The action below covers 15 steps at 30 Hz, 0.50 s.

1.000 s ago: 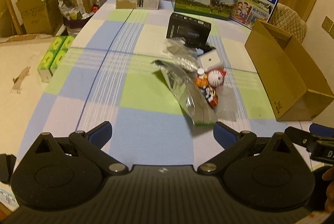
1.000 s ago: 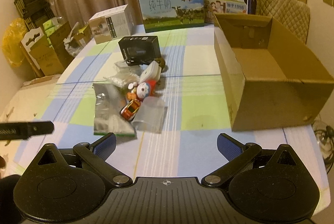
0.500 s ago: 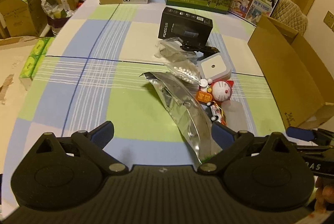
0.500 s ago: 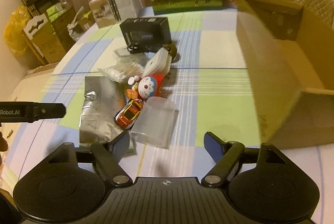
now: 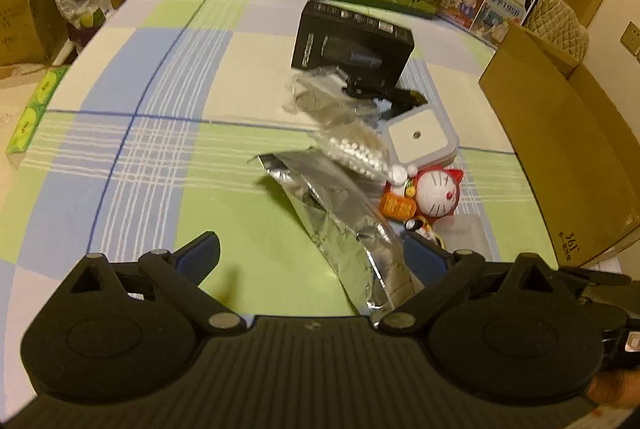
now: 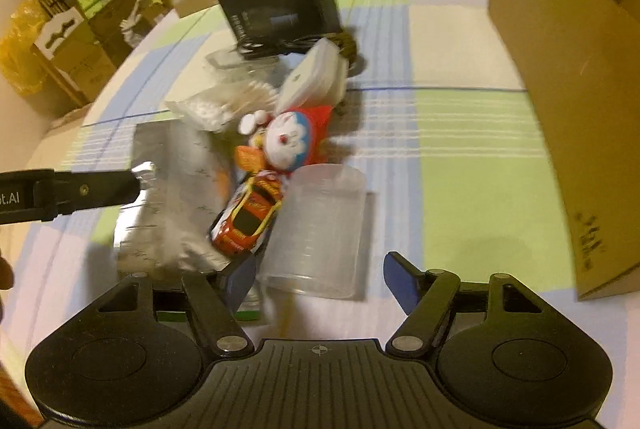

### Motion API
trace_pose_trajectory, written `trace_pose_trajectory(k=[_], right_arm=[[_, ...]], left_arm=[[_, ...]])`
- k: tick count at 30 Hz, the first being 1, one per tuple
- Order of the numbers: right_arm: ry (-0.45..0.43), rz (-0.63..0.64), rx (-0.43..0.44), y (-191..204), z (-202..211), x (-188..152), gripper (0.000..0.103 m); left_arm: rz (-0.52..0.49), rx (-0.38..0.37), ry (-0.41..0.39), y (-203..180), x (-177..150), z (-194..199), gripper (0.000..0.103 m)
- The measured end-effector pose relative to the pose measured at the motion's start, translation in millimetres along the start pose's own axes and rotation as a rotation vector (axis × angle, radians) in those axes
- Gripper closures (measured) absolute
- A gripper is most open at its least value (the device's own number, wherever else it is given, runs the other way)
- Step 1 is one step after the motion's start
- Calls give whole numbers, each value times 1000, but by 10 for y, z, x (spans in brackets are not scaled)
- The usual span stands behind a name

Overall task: Organize objects
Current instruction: 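Reach left gripper to the silver foil bag while right gripper grasps the clear plastic cup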

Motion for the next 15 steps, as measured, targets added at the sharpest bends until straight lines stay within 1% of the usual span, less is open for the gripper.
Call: trace_pose_trajectory(k=[1, 2, 6, 7, 11, 12, 13, 15], right_arm=[[-6, 2, -14, -22, 18, -2, 48], [-5, -1, -20, -51, 33, -5, 52], [-3, 3, -36, -104, 67, -11, 52], [-4, 9, -39, -105, 72, -11, 52], [-16, 44, -73, -80, 74, 12, 52], [-25, 60, -86, -69, 85, 18, 52], [-30, 68, -91, -68, 94, 21, 52], [-27, 66, -90, -78, 89, 30, 52]], left_arm=[[0, -4, 10, -4, -5, -20, 7], [-3, -11, 16, -15, -6, -40, 7], [-9, -44, 44, -109, -11, -136, 7], [-16, -49, 49, -136, -14, -157, 12], [-45, -46, 64, -202, -1, -268, 19], [-45, -49, 71, -200, 6, -301, 28], [-42, -56, 81, -192, 15, -326, 32], [-34, -73, 98, -181, 33, -370, 34]])
Point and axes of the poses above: each gripper's, at about its wrist camera, not at the fingertips, and z roughly against the way its jaws point, y to its left, x to its top, the point moved 1 cm from there along -z, roughly the way its jaws point, and after that the axes turned 5 degrees about -y, right-handed, at the moved point
